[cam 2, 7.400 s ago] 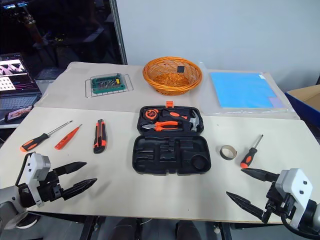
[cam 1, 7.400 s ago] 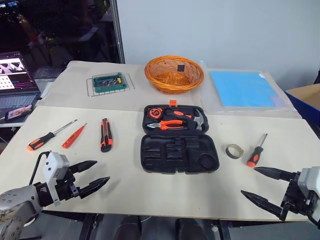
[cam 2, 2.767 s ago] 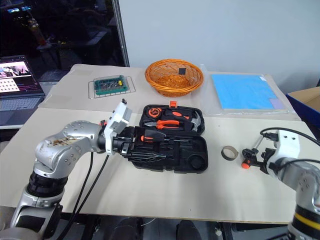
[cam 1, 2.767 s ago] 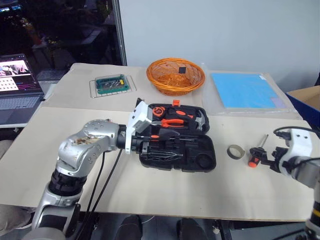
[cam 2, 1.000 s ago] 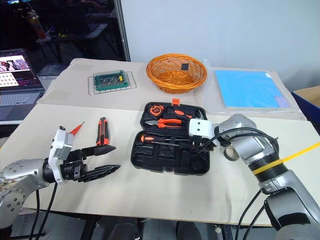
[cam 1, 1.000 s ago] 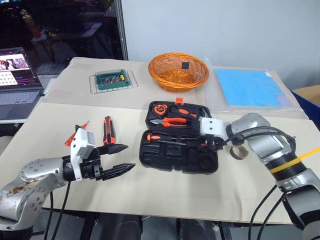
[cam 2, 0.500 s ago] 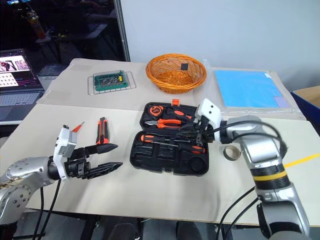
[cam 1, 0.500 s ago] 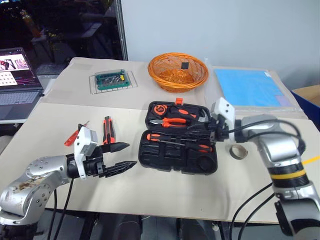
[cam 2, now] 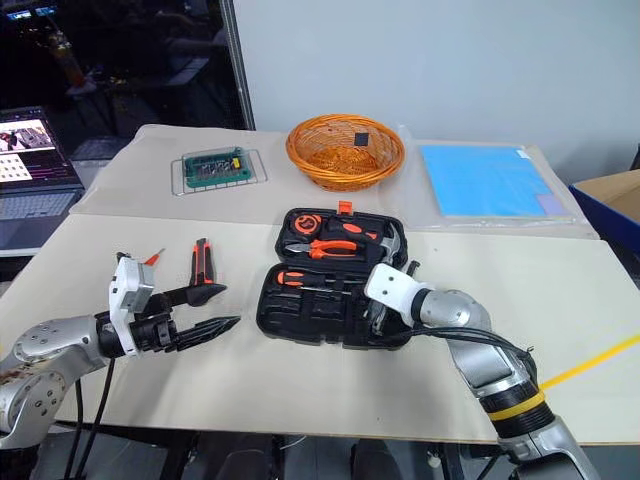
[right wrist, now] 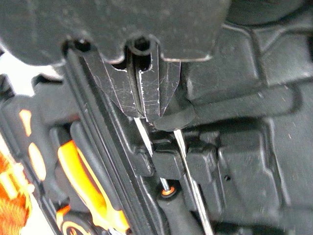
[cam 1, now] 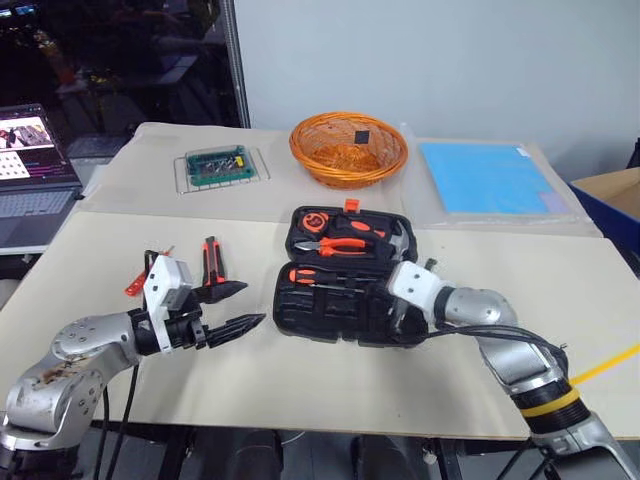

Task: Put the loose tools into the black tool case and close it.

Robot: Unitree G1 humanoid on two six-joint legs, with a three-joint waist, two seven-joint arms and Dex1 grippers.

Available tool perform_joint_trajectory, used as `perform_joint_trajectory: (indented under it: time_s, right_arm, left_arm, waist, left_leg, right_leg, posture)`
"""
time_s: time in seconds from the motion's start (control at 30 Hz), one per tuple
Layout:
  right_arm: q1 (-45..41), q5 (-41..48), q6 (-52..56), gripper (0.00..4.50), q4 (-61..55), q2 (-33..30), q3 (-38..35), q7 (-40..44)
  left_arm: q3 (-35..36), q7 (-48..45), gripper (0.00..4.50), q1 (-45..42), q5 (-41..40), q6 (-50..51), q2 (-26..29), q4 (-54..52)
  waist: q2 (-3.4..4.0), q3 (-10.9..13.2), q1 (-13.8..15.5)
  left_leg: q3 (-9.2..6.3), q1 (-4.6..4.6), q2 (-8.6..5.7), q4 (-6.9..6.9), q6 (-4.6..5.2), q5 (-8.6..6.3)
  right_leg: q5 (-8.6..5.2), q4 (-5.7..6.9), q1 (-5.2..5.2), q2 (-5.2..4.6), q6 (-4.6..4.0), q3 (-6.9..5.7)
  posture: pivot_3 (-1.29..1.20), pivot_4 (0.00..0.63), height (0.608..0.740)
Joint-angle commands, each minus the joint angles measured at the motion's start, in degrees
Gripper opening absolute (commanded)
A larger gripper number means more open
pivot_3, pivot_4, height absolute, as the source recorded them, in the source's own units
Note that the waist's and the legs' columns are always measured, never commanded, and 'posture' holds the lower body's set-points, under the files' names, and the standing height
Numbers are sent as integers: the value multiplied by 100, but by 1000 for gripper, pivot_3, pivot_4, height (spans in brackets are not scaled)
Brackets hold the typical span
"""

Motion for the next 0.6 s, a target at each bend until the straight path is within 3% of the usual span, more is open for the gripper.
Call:
perform_joint_trajectory:
  time_s: [0.03, 0.1, 0.17, 0.27, 0.47, 0.5, 0.57, 0.6]
  right_arm:
    - [-29, 907, 352, 91, -373, 545, -707, -193]
    - [-144, 1712, 910, 91, -802, 801, -1209, -75]
    - [-292, 2459, 1448, 608, -1433, 794, -1548, 132]
    - [-363, 3670, 2253, 1466, -2338, 198, -1986, 809]
    - [-690, 4511, 2881, 3468, -2891, -404, -1977, 1070]
    - [-692, 4560, 2918, 3992, -2955, -436, -1959, 1055]
    - [-622, 4573, 2927, 4446, -3129, -536, -1861, 1098]
    - [-561, 4594, 2920, 4446, -3209, -583, -1853, 1124]
  left_arm:
    - [308, 926, 3781, -149, 388, -159, -296, 228]
    - [432, 1315, 3781, -236, 375, 34, -417, 324]
    - [564, 1904, 3781, -365, 601, 555, -308, 578]
    - [825, 2587, 3781, -834, 715, 1158, -222, 1065]
    - [-14, 1350, 3781, -2073, 1364, 1015, 1072, 3279]
    - [-250, 1090, 3781, -2311, 1496, 964, 1213, 3640]
    - [-763, 743, 3781, -2846, 1974, 550, 1379, 4536]
    - [-978, 543, 3781, -3086, 2136, 444, 1405, 4908]
  waist:
    - [-5, -1, -10]
    - [-6, 4, -10]
    - [-4, 6, 7]
    - [-3, 9, 44]
    - [-29, 18, 53]
    - [-29, 18, 53]
    - [-29, 17, 55]
    - [-29, 17, 62]
  left_leg:
    - [0, 0, 1, 0, -1, -1]
    - [3, -19, 2, 1, 1, 1]
    - [1, -33, 3, 3, 45, 28]
    - [-2, -37, 1, 0, 45, 28]
    - [-9, -54, 1, -11, 41, 24]
    - [-4, -59, -2, -13, 39, 24]
    - [0, -69, -4, -12, 39, 24]
    - [4, -73, -6, -13, 39, 24]
  right_leg:
    - [1, 0, 0, -1, 0, 0]
    - [13, 8, 3, -1, -4, 1]
    - [51, 14, -6, 1, 6, -1]
    - [45, 12, -8, 2, 14, -3]
    - [32, 9, -30, -1, 6, -20]
    - [31, 7, -43, -5, 1, -19]
    - [30, 8, -53, -12, -8, -19]
    - [29, 5, -66, -13, -8, -19]
  posture:
    - [0, 150, 740]
    - [0, 150, 740]
    - [0, 150, 740]
    - [0, 150, 740]
    - [0, 150, 740]
    - [0, 150, 740]
    - [0, 150, 740]
    - [0, 150, 740]
